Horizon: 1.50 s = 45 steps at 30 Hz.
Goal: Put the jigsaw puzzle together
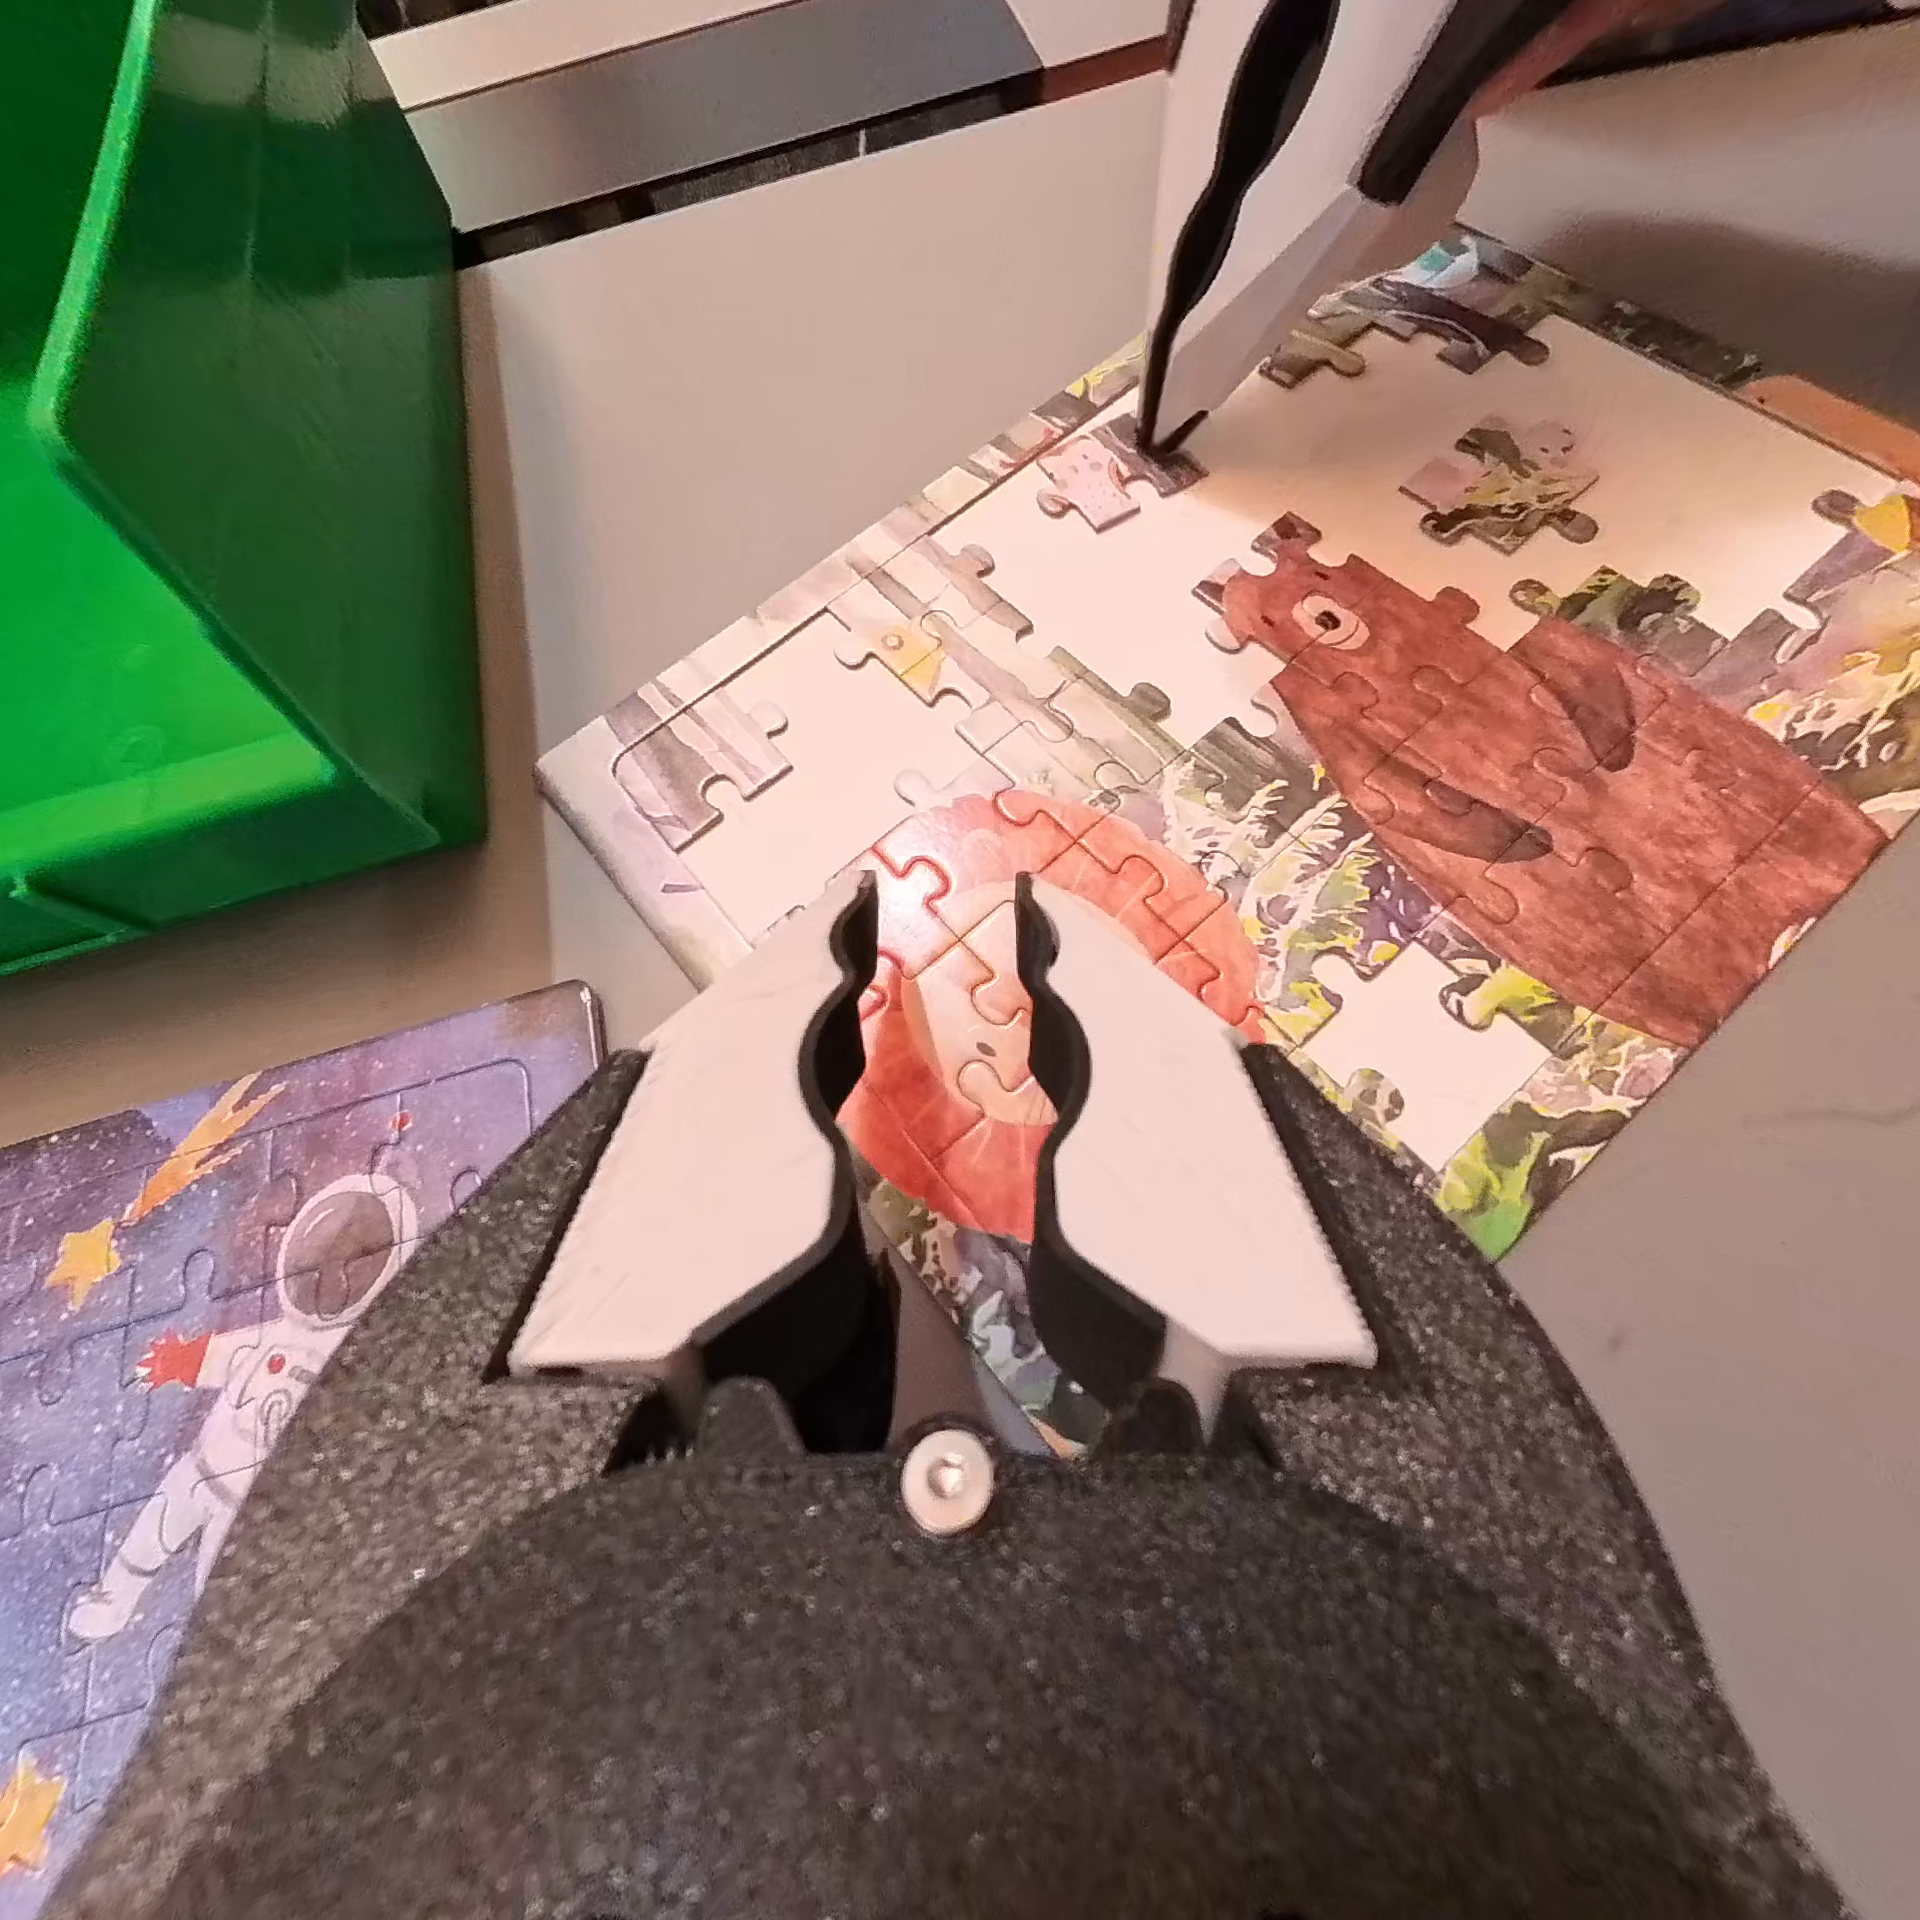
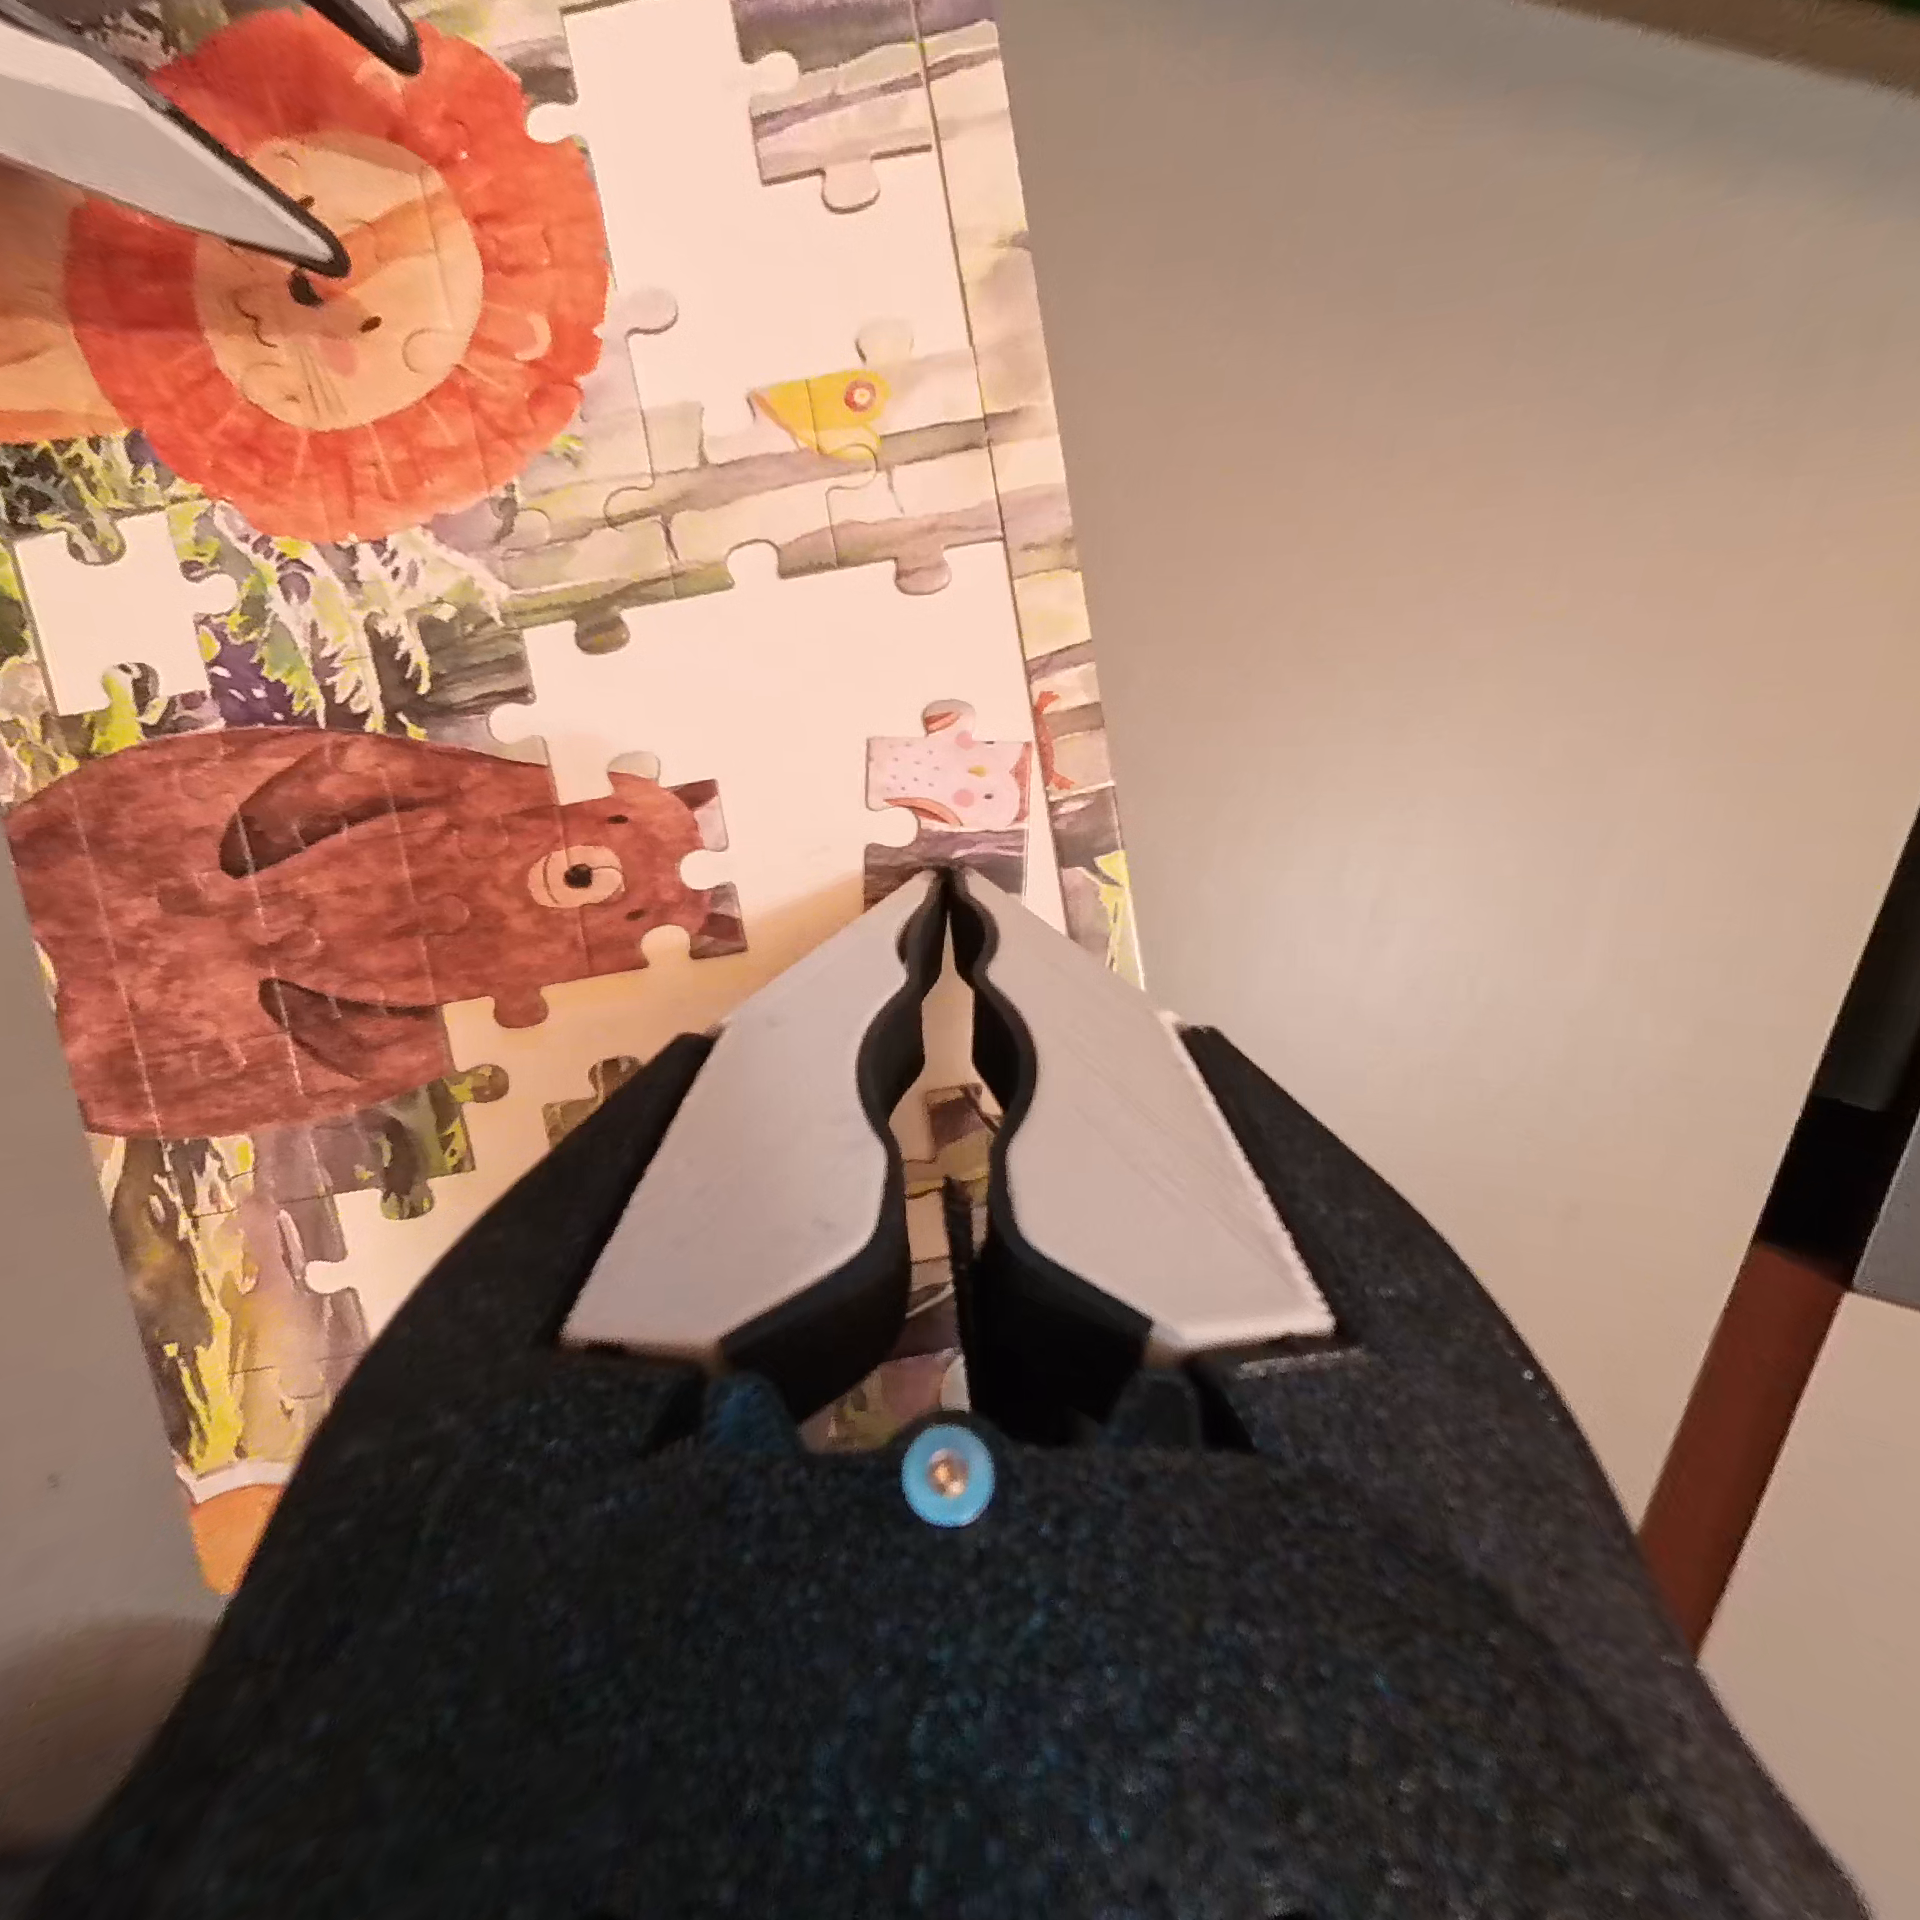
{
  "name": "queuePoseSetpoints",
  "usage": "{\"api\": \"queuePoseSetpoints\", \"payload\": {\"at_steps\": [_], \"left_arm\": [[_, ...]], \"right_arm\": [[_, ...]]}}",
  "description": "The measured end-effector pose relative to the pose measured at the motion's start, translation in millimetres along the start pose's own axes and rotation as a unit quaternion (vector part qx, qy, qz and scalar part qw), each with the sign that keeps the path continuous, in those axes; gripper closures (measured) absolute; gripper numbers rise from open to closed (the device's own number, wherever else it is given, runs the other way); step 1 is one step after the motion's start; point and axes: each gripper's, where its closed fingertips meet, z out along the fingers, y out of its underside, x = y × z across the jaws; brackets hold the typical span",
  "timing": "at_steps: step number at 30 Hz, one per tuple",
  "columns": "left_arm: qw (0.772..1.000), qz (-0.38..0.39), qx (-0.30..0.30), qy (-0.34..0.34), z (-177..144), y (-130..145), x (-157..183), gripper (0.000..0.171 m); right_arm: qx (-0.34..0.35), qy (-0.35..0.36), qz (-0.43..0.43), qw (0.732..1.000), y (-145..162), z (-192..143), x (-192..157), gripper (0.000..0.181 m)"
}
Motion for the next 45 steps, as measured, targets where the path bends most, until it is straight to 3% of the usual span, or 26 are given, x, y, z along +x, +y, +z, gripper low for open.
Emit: {"api": "queuePoseSetpoints", "payload": {"at_steps": [13,17,19,45], "left_arm": [[1.0,0.006,-0.026,-0.002,4.2,7.7,0.0,0.146],[0.997,-0.051,-0.034,-0.053,0.4,14.6,-29.3,0.162],[0.994,-0.084,-0.044,-0.045,0.9,19.4,-35.0,0.171],[0.995,-0.077,-0.057,-0.04,3.5,23.2,-32.9,0.171]], "right_arm": [[-0.012,-0.009,-0.027,1.0,-7.4,1.7,6.5,0.181],[-0.008,-0.012,-0.011,1.0,-3.9,0.7,11.0,0.181],[-0.005,-0.014,-0.011,1.0,-5.5,1.5,11.4,0.181],[0.003,-0.015,-0.022,1.0,-19.4,8.3,9.3,0.18]]}}
